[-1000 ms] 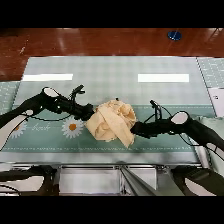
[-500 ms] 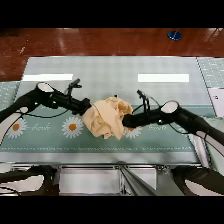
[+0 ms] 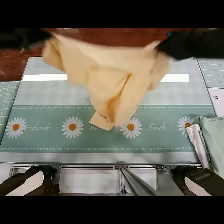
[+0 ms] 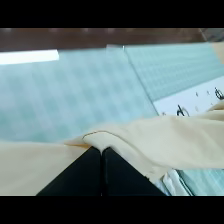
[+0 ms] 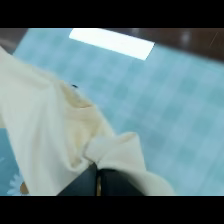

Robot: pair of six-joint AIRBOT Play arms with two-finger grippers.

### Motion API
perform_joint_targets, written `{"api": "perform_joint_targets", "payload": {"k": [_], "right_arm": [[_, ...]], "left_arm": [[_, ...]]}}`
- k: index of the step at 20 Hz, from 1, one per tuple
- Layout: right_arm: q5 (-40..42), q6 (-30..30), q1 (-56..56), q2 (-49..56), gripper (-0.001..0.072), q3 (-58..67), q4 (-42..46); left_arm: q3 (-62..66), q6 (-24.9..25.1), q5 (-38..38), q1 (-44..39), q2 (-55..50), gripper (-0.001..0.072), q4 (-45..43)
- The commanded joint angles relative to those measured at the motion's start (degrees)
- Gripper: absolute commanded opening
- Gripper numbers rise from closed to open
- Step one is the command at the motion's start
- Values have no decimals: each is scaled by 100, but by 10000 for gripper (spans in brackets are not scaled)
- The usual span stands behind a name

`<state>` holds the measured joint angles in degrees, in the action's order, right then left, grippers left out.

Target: Fold the shirts.

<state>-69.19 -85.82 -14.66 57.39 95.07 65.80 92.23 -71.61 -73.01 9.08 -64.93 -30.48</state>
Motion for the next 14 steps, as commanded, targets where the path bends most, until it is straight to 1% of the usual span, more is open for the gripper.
{"api": "perform_joint_targets", "payload": {"k": [1, 4, 8, 11, 14], "right_arm": [[-662, -177, 55, -546, 18, 1768, 898], [-883, -192, 55, -1158, 18, 2063, 1331], [-1298, -249, 55, -1757, 18, 2063, 1532], [-1735, -315, 55, -1928, 18, 2063, 1556], [-2011, -350, 55, -1915, 18, 1991, 1521]], "left_arm": [[1641, -114, 48, 507, 713, 17, 0], [2398, -116, 50, 828, 1287, 17, -151], [2465, -313, -120, 859, 2190, 17, -804], [2465, -376, -245, 619, 2618, 17, -1123], [2448, -455, -420, 258, 2693, 17, -1248]]}}
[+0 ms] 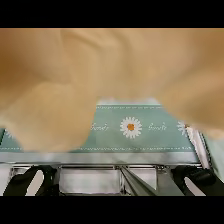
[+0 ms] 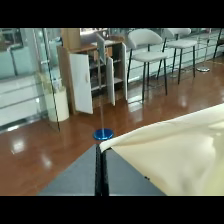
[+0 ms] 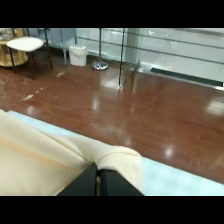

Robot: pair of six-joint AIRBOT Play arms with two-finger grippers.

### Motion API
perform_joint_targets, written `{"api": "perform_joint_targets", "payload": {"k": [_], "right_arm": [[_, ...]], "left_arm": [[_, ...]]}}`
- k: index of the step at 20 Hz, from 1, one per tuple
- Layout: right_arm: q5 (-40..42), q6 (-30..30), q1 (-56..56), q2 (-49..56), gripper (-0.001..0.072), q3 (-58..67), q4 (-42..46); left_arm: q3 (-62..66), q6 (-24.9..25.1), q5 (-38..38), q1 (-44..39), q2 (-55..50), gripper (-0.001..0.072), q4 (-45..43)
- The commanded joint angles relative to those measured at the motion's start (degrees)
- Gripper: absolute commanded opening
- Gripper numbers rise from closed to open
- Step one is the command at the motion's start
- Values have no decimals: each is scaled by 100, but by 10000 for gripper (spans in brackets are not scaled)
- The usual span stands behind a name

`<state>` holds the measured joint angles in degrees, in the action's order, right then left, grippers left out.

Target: Fold the shirts.

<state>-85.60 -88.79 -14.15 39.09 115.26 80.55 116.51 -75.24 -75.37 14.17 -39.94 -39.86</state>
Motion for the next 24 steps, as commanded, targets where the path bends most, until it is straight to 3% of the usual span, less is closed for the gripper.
{"api": "perform_joint_targets", "payload": {"k": [1, 5, 8, 13, 17, 22, 23, 24], "right_arm": [[-455, -70, 4, -85, 18, -92, 11], [-632, -87, 4, -85, 18, -811, -431], [-378, -107, 4, -72, 18, -2284, -623], [1641, -92, 7, 581, 18, -4854, -481], [2997, -74, 125, 2457, 18, -4802, -289], [3467, 52, 776, 4649, 19, -3462, -1303], [3429, 50, 887, 4940, 49, -3178, -1521], [3357, 44, 1005, 5152, 276, -2938, -1768]], "left_arm": [[-50, -168, -225, -326, 195, 17, -428], [-879, -308, -468, -385, 190, 17, -730], [-2072, -304, -483, -385, 166, 17, -732], [-4419, 59, 81, -385, -407, 18, -732], [-5410, 350, 1506, -398, -1637, 18, -708], [-5401, 369, 2629, -599, -3230, 18, -63], [-5401, 367, 2752, -634, -3432, 18, 2], [-5401, 363, 2798, -634, -3611, 53, 107]]}}
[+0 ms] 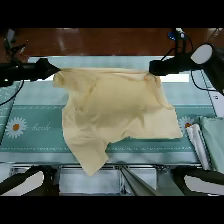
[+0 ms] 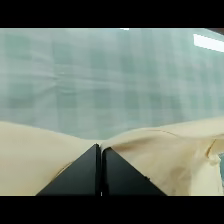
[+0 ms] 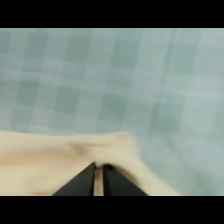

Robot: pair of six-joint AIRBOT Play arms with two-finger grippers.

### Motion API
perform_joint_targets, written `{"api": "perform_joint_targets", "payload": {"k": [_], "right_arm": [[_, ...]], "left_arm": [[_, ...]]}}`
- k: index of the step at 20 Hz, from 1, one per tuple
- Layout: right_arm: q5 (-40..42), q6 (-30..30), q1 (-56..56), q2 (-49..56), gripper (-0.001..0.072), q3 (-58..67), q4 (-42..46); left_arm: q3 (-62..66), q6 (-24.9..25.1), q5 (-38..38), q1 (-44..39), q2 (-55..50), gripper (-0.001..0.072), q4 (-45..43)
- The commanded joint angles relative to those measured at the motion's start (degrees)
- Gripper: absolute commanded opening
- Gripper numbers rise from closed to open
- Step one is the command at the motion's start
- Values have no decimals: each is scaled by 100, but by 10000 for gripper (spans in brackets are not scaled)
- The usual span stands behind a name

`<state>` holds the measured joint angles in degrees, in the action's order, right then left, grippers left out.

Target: Fold the shirts.

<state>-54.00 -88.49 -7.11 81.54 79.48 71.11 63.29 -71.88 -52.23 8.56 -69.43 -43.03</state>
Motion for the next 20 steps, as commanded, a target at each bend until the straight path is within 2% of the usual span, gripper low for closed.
{"api": "perform_joint_targets", "payload": {"k": [1, 2, 5, 8, 10, 13, 14, 16, 18, 20], "right_arm": [[83, 11, 428, 1027, 420, 822, -1012], [-186, -4, 592, 1073, 416, 1003, -1067], [-1484, 17, 1351, 798, 414, 1276, -901], [-2791, 63, 2194, 166, 414, 957, 422], [-2603, -7, 2736, -531, 414, -129, 619], [-1598, 258, 3383, -1707, 413, -2498, -232], [-1311, 546, 3501, -2081, 413, -3274, -664], [-1019, 909, 3598, -2649, 413, -4439, -1274], [-984, 1119, 3593, -2964, 413, -5121, -1515], [-986, 1224, 3593, -3095, 413, -5466, -1534]], "left_arm": [[-50, 26, 409, -57, -800, 249, 444], [4, 26, 232, 0, -885, 509, 442], [413, 22, -1078, 619, -933, 508, -232], [348, -81, -2457, 1602, -820, 508, -1121], [-393, -79, -2603, 2260, -468, 508, -1084], [-2090, 26, -2430, 2815, 313, 508, -944], [-2505, 68, -2428, 2787, 409, 508, -951], [-2949, -179, -2492, 2540, 398, 508, -1191], [-2983, -693, -2649, 2264, 396, 508, -2199], [-3001, -793, -2758, 2133, 391, 508, -2380]]}}
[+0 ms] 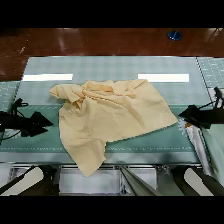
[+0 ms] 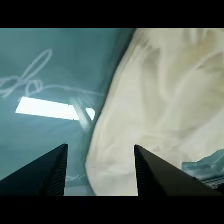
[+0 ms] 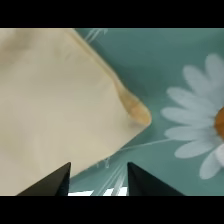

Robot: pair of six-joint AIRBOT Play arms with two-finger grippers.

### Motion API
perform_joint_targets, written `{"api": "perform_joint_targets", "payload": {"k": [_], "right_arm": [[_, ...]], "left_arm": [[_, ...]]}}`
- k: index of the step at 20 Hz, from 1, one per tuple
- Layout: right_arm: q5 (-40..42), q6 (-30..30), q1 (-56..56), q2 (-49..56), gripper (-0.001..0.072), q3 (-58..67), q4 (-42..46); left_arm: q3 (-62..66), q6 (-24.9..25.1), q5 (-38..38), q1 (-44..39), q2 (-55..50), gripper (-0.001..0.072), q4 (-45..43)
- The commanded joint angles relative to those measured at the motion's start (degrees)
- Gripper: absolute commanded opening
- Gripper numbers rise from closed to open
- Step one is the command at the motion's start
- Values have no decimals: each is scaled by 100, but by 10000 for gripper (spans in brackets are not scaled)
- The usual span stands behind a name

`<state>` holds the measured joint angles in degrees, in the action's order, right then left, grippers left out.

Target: Fold the shirts.

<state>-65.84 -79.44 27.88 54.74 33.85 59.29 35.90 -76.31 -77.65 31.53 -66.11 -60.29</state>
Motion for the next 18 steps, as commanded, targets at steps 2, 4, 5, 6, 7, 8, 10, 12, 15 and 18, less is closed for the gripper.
{"api": "perform_joint_targets", "payload": {"k": [2, 4, 5, 6, 7, 8, 10, 12, 15, 18], "right_arm": [[205, 337, 94, -413, 413, -1054, -437], [205, 389, 94, -413, 410, -1088, -638], [234, 415, 94, -413, 410, -1088, -721], [282, 420, 94, -413, 410, -1088, -796], [332, 420, 94, -413, 410, -1086, -846], [358, 420, 94, -413, 410, -1086, -892], [402, 424, 94, -413, 410, -1086, -1023], [442, 442, 94, -413, 410, -1086, -1226], [481, 444, 240, -413, 410, -1032, -1252], [411, 450, 1038, -407, 410, -953, -1078]], "left_arm": [[-409, -216, -251, -249, 44, 508, -533], [-649, -214, -133, -273, -48, 508, -435], [-741, -208, -15, -278, -87, 507, -238], [-807, -50, 50, -278, -114, 507, 87], [-879, 72, 109, -299, -142, 507, 417], [-935, 57, 210, -369, -168, 507, 560], [-1045, 59, 424, -616, -229, 507, 726], [-1137, 57, 610, -931, -345, 507, 780], [-1137, 369, 933, -1290, -459, 251, 1604], [-1054, 914, 728, -1309, -452, 18, 2337]]}}
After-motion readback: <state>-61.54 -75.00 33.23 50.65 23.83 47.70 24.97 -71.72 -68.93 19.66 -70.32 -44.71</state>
